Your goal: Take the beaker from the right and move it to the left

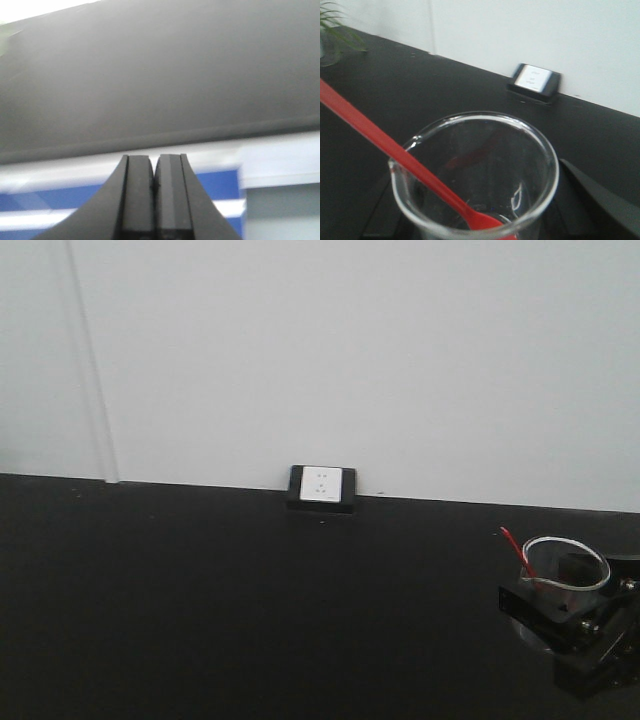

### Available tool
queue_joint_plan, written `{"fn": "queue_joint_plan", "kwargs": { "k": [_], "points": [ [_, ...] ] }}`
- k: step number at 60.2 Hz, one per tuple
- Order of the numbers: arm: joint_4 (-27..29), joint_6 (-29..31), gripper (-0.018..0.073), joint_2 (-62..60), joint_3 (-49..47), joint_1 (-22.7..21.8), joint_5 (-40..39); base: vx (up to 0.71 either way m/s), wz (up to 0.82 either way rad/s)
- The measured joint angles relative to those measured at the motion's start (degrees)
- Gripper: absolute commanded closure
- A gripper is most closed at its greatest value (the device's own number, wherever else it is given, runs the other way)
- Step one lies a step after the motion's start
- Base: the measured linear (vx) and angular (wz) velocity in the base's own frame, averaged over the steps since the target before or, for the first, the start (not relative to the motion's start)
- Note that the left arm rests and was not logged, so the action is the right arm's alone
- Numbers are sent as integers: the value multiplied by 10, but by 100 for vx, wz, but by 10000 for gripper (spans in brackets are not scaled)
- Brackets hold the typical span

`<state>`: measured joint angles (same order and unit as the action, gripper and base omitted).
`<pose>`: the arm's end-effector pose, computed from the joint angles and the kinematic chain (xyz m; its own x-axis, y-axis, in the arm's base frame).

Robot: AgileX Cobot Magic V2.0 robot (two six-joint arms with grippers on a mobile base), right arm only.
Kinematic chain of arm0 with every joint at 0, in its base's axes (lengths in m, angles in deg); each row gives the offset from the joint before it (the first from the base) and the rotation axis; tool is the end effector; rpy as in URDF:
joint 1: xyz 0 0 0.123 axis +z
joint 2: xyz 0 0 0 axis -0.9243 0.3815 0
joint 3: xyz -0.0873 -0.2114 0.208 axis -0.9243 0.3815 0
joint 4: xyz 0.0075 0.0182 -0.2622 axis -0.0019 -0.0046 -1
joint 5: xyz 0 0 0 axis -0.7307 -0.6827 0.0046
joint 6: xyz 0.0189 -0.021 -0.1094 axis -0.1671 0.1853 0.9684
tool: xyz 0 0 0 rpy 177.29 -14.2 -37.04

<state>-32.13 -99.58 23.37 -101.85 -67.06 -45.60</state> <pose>0.2258 0.0602 0.3442 -0.2021 -0.1336 -0.9702 -0.5387 0.8425 -0.0038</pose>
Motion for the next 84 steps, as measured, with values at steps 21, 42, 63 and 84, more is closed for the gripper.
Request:
{"fn": "queue_joint_plan", "kwargs": {
  "k": [21, 42, 63, 84],
  "points": [
    [0, 0, 563, 0, 0, 0, 0, -18, 64],
    [0, 0, 563, 0, 0, 0, 0, -17, 71],
    [0, 0, 563, 0, 0, 0, 0, -16, 76],
    [0, 0, 563, 0, 0, 0, 0, -11, 79]
  ]
}}
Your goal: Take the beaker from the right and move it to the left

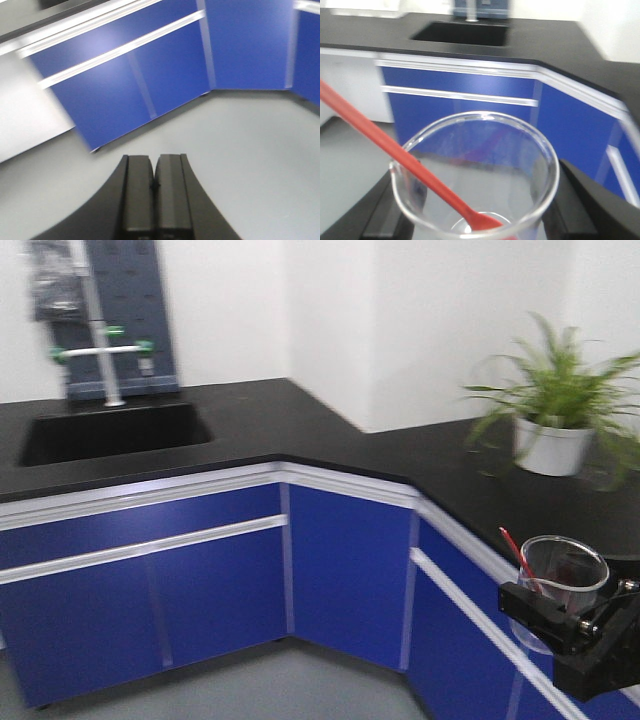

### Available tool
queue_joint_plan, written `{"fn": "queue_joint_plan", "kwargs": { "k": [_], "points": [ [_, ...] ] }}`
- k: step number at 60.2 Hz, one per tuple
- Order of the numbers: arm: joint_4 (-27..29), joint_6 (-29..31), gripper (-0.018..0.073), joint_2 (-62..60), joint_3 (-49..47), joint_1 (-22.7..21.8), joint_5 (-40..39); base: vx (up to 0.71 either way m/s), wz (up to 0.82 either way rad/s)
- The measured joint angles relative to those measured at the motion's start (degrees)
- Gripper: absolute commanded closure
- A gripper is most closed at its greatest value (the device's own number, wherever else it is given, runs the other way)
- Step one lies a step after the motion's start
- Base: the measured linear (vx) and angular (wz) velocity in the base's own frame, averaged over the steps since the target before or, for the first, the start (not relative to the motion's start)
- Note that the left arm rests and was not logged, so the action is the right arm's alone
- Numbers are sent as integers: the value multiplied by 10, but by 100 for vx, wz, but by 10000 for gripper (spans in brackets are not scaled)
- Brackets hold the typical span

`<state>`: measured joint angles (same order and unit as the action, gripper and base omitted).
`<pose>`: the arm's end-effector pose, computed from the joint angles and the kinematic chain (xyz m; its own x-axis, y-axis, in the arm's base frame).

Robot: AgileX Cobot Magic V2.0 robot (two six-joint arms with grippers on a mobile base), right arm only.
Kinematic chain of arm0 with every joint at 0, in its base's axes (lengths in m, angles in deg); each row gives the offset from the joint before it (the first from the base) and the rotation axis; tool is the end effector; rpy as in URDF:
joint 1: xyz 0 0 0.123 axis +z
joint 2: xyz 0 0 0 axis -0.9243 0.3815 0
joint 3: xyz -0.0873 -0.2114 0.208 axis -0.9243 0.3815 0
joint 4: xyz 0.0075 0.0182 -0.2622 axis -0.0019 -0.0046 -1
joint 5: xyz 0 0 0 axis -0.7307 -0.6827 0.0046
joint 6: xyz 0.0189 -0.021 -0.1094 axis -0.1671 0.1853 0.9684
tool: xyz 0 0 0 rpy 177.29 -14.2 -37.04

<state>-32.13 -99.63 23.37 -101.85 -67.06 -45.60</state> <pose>0.2258 0.0602 0.3442 -0.2026 -0.1329 -0.9702 -0.5385 0.8426 -0.0030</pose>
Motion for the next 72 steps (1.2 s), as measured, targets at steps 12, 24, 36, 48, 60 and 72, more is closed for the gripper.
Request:
{"fn": "queue_joint_plan", "kwargs": {
  "k": [12, 24, 36, 48, 60, 72],
  "points": [
    [0, 0, 563, 0, 0, 0, 0, -7, 79],
    [0, 0, 563, 0, 0, 0, 0, -4, 72],
    [0, 0, 563, 0, 0, 0, 0, 1, 76],
    [0, 0, 563, 0, 0, 0, 0, 8, 76],
    [0, 0, 563, 0, 0, 0, 0, 15, 63],
    [0, 0, 563, 0, 0, 0, 0, 22, 53]
  ]
}}
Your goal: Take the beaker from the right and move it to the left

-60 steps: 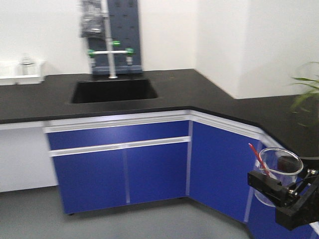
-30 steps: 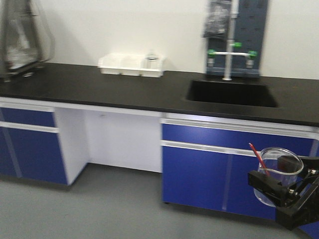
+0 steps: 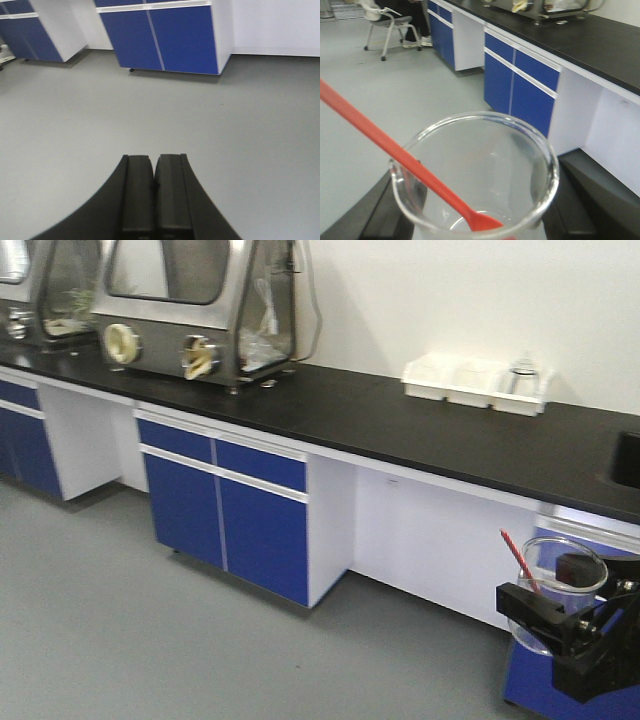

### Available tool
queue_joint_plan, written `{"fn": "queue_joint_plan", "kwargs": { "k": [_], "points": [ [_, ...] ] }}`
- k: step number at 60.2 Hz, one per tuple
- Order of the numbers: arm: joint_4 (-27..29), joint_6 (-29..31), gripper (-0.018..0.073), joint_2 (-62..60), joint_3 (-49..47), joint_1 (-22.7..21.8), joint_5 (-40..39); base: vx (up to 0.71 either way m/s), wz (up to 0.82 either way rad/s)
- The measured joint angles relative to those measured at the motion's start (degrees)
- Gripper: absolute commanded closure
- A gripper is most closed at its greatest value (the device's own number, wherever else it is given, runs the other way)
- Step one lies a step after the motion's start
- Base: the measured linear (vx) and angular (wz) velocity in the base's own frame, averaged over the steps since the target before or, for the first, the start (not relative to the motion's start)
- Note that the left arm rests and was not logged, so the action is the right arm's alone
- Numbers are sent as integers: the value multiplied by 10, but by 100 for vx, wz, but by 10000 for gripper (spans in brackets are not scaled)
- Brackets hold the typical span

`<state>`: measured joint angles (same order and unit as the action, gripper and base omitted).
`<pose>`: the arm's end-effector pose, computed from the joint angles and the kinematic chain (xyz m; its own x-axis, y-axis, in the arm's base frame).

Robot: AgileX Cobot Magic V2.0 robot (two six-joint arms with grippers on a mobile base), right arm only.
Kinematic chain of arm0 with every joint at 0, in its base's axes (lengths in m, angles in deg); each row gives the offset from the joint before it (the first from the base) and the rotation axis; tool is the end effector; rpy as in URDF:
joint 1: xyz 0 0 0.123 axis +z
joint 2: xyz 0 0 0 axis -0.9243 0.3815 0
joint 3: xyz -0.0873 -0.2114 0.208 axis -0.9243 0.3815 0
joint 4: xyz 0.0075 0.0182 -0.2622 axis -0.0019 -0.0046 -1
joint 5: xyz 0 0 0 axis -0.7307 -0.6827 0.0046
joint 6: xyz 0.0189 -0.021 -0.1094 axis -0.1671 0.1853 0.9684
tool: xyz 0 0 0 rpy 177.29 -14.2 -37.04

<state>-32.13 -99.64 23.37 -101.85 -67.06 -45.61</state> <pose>0.2258 0.0602 0.3442 -0.2026 -0.1327 -0.9702 -0.5386 0.8425 -0.0028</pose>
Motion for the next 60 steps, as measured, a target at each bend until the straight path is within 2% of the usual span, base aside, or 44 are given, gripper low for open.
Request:
{"fn": "queue_joint_plan", "kwargs": {
  "k": [29, 60],
  "points": [
    [0, 0, 563, 0, 0, 0, 0, 31, 29],
    [0, 0, 563, 0, 0, 0, 0, 44, 22]
  ]
}}
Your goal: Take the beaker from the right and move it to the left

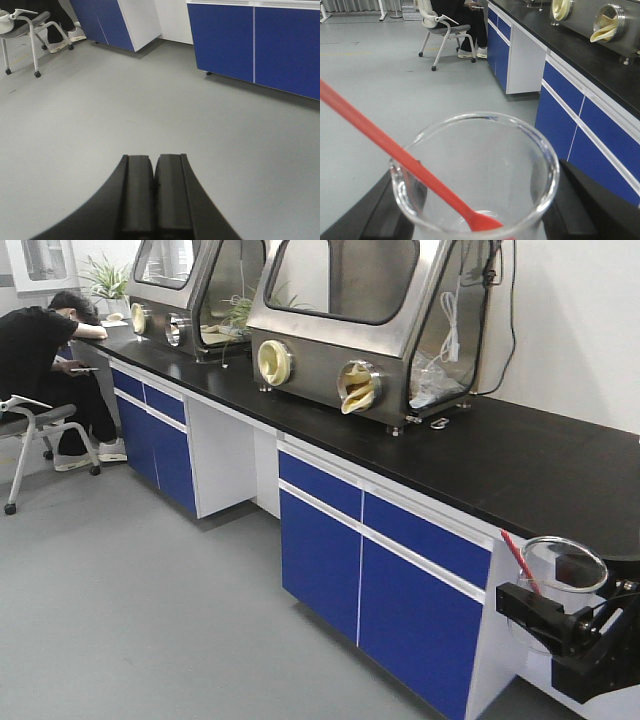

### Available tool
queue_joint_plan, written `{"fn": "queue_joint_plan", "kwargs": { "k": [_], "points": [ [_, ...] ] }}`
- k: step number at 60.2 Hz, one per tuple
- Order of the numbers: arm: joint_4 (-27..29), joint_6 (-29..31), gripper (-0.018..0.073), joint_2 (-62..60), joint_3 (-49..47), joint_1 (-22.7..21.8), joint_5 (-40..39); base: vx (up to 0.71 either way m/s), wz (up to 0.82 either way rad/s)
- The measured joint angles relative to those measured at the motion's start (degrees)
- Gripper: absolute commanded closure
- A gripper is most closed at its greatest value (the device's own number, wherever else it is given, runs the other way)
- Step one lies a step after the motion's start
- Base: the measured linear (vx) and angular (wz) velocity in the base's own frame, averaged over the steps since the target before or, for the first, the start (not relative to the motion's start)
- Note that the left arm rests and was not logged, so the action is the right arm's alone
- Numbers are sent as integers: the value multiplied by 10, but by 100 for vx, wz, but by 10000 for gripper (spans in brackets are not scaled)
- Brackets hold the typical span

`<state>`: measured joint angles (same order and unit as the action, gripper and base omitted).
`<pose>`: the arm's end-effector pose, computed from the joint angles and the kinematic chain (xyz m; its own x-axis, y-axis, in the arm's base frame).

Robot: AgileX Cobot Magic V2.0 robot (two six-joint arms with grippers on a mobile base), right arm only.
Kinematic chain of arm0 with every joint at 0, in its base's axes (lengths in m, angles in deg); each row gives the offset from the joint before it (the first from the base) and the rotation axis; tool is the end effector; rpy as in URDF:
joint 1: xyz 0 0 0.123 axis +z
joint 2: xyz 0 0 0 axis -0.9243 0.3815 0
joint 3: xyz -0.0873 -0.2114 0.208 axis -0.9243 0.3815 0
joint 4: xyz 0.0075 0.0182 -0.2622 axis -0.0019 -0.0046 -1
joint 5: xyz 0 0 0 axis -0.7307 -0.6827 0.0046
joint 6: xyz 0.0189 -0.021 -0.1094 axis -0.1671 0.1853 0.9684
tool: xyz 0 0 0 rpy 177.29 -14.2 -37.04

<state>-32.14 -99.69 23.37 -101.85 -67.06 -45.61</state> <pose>0.2258 0.0602 0.3442 -0.2031 -0.1322 -0.9702 -0.5385 0.8426 -0.0021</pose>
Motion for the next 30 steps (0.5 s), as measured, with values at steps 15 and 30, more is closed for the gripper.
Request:
{"fn": "queue_joint_plan", "kwargs": {
  "k": [15, 30],
  "points": [
    [0, 0, 563, 0, 0, 0, 0, 44, -10],
    [0, 0, 563, 0, 0, 0, 0, 41, -53]
  ]
}}
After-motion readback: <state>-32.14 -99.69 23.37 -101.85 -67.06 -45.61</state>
